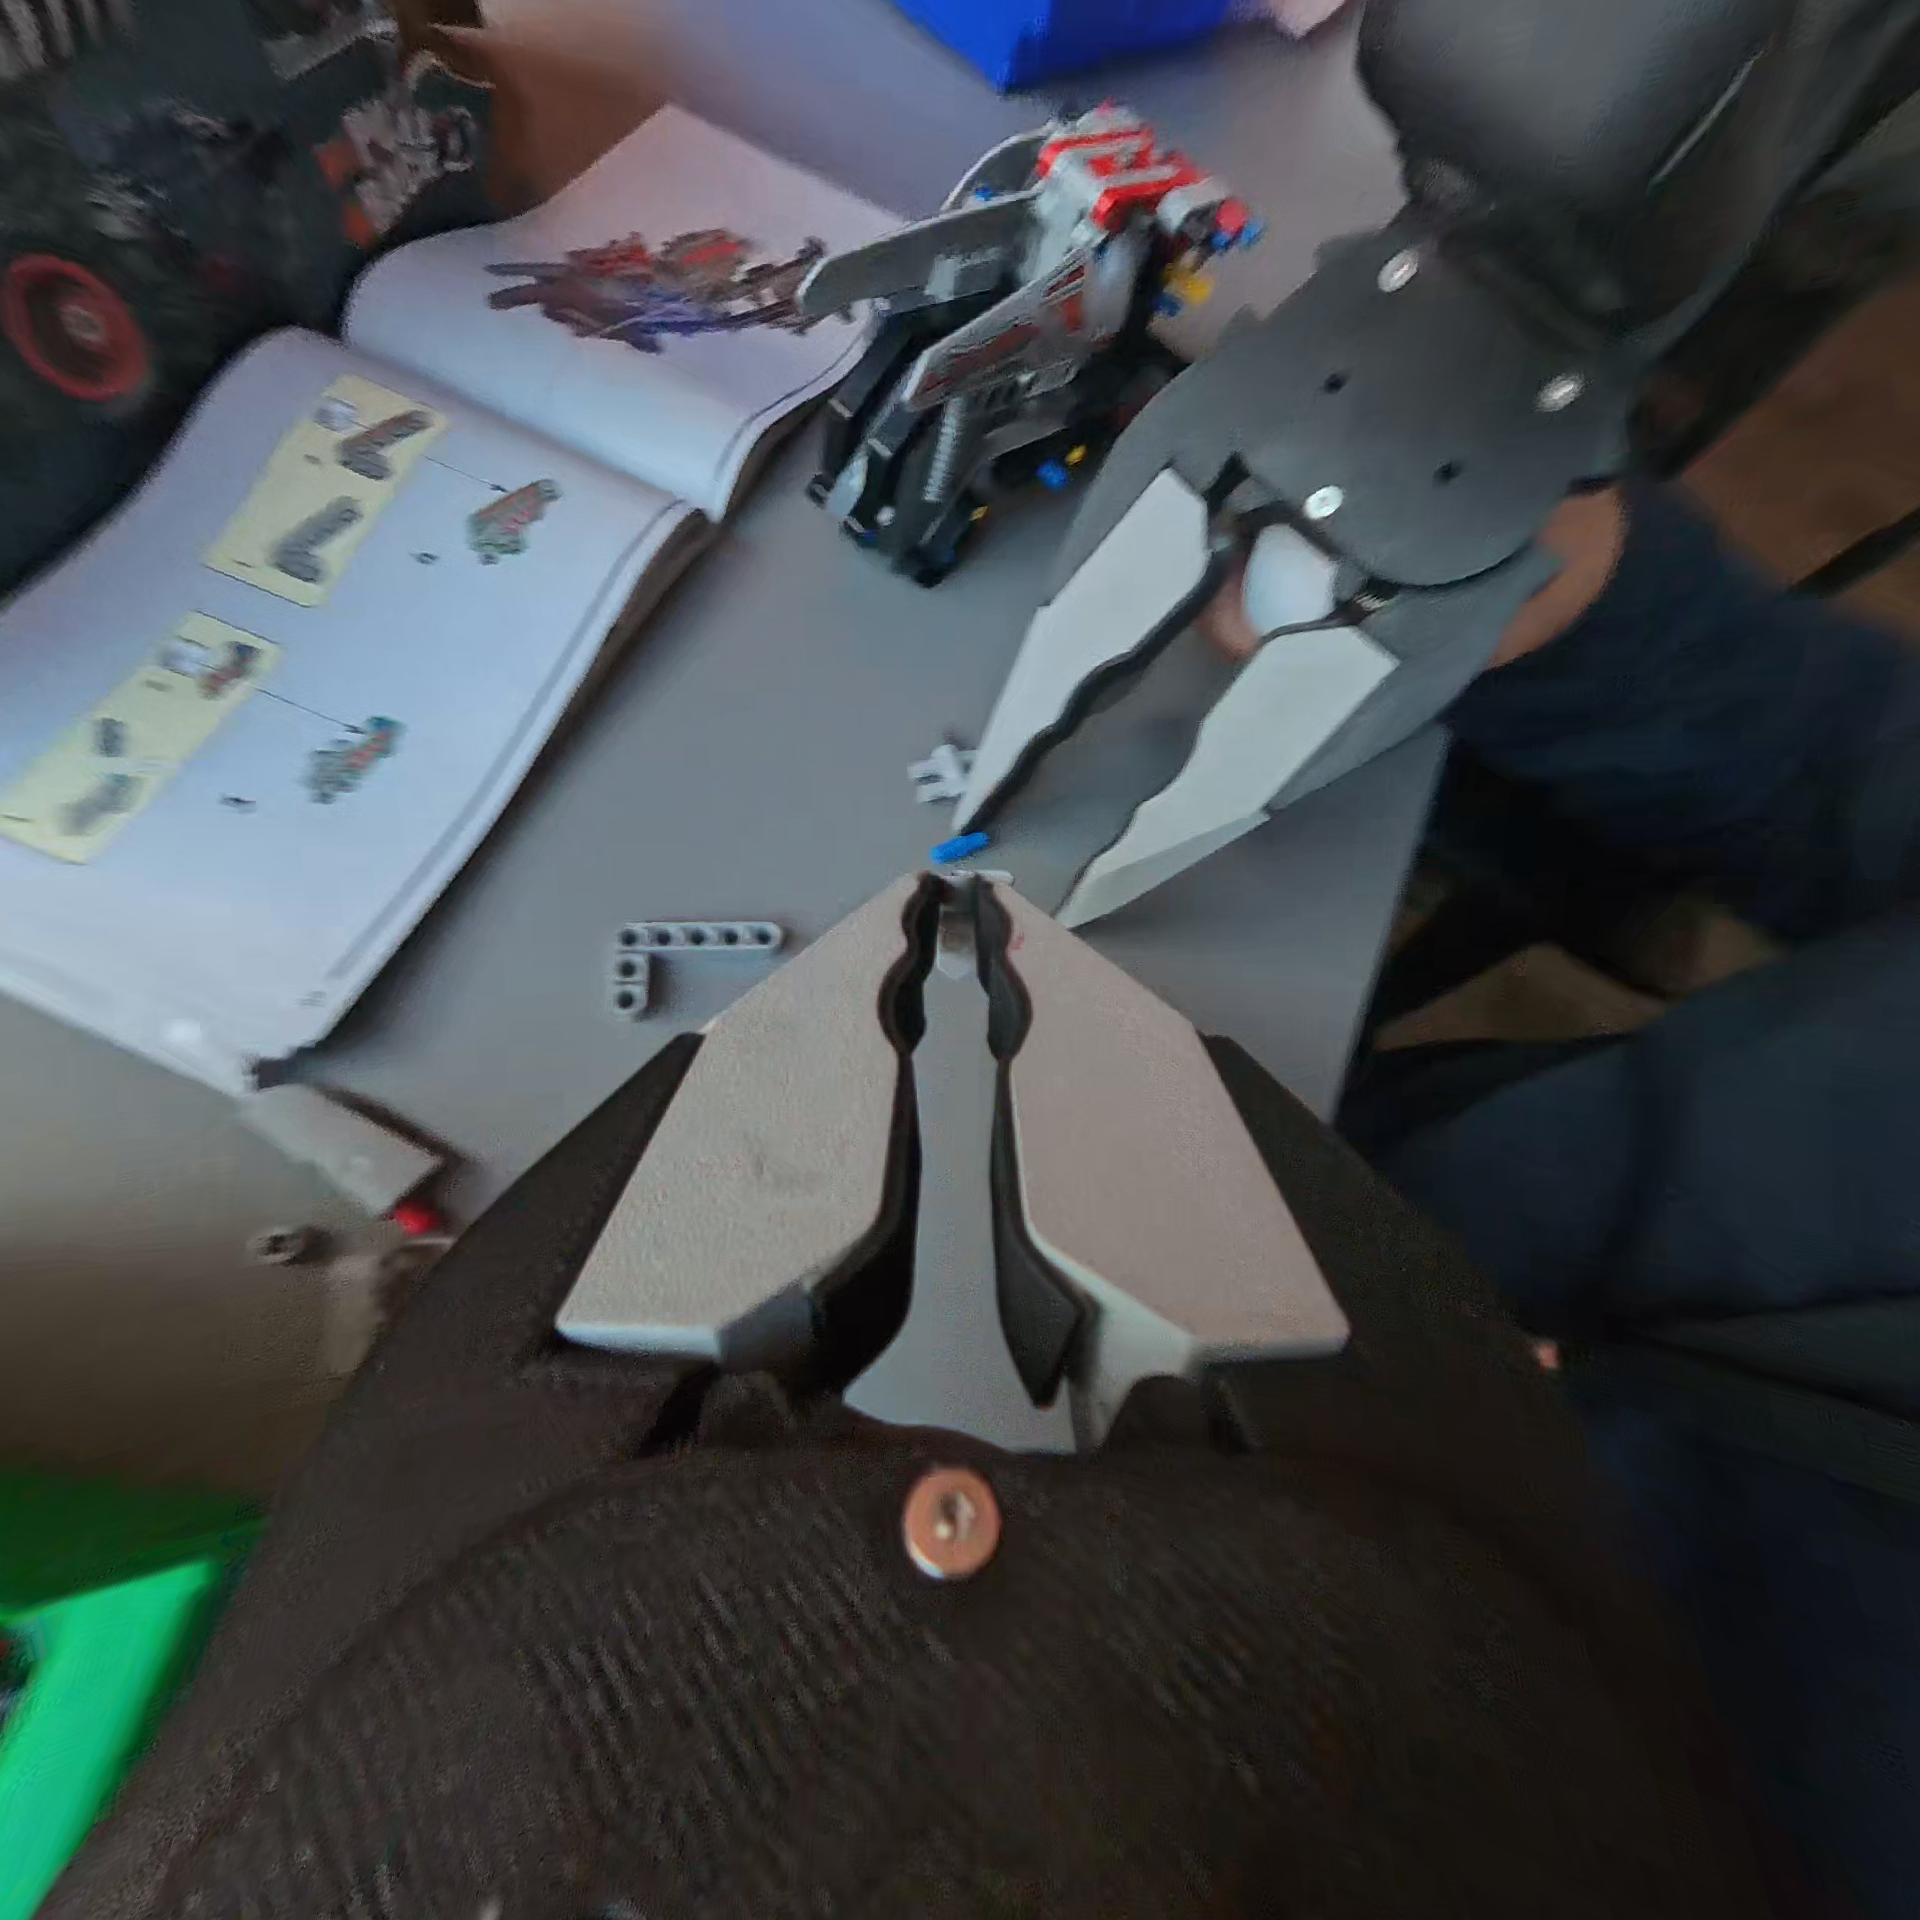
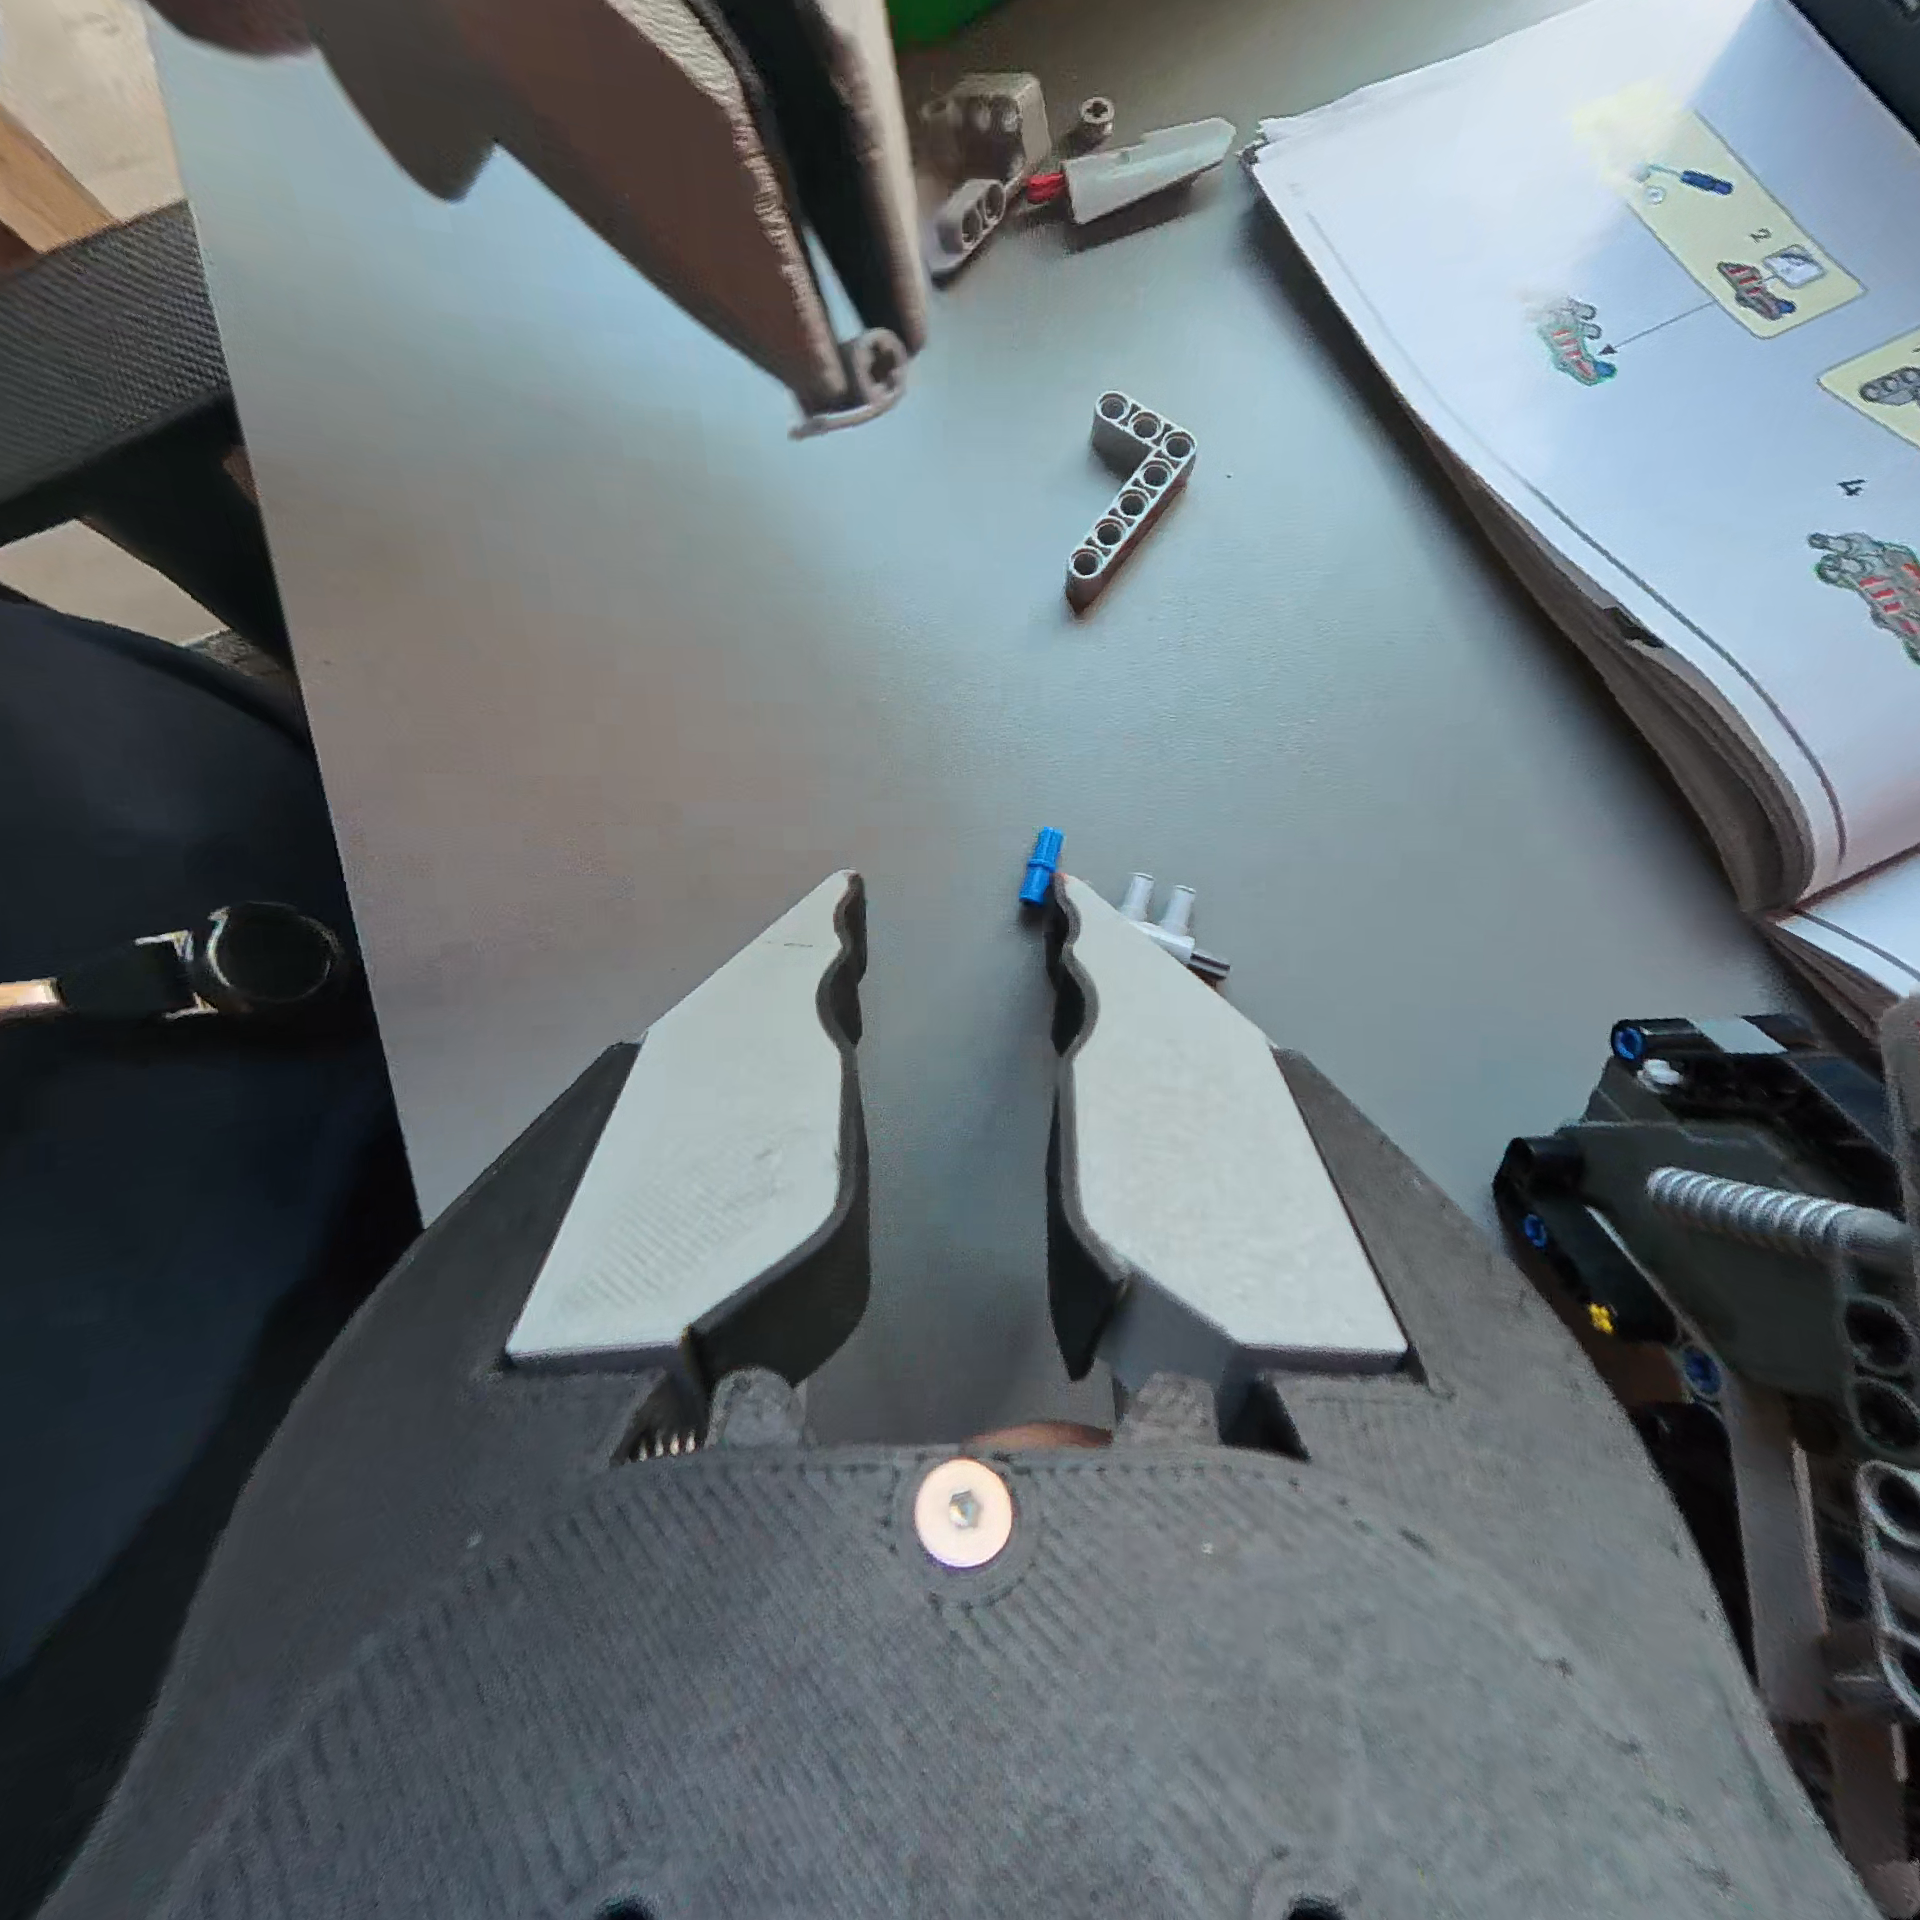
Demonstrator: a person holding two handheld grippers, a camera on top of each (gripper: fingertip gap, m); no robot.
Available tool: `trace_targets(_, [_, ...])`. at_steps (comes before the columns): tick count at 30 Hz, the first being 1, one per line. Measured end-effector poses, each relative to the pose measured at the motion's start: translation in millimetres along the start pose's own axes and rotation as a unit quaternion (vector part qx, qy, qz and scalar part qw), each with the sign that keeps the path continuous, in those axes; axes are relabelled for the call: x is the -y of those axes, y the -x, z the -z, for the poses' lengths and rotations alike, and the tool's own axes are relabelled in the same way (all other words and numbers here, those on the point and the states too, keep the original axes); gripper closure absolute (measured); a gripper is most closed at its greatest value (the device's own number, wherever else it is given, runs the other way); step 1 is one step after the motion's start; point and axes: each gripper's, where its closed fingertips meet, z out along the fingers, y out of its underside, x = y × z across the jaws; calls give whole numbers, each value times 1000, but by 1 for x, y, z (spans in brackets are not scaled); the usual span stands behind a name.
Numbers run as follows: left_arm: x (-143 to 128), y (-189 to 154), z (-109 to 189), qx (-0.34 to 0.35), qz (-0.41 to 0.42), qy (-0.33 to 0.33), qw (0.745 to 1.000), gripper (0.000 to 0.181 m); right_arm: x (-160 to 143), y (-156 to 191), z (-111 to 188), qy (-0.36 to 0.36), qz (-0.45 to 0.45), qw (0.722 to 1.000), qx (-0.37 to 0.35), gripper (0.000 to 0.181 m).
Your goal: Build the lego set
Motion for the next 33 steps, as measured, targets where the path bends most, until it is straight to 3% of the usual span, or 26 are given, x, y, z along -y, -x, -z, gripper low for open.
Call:
trace_targets(2, [-10,-10,-2,-50,28,-11,998,177,-1,1,1,6,8,1000,-2,147])
trace_targets(5, [-24,-5,-7,-47,46,-23,998,177,3,3,5,-3,11,1000,-3,140])
trace_targets(9, [-23,-20,-6,-86,42,-61,994,177,0,8,2,-4,-1,1000,16,141])
trace_targets(12, [-22,-17,-6,-102,84,-77,988,177,6,14,4,-33,-26,998,45,141])
trace_targets(14, [-20,-11,-4,-113,131,-96,980,177,8,16,7,-41,-34,997,55,139])
trace_targets(18, [-6,-11,8,-178,218,-155,947,177,26,10,17,-82,-16,997,1,141])
trace_targets(22, [3,-16,15,-204,216,-199,934,177,62,30,30,-173,-33,983,61,155])
trace_targets(27, [11,-28,23,-233,199,-234,923,178,80,52,35,-218,-84,953,191,157])
trace_targets(33, [10,-30,24,-232,192,-237,924,178,85,48,30,-231,-99,949,192,173])
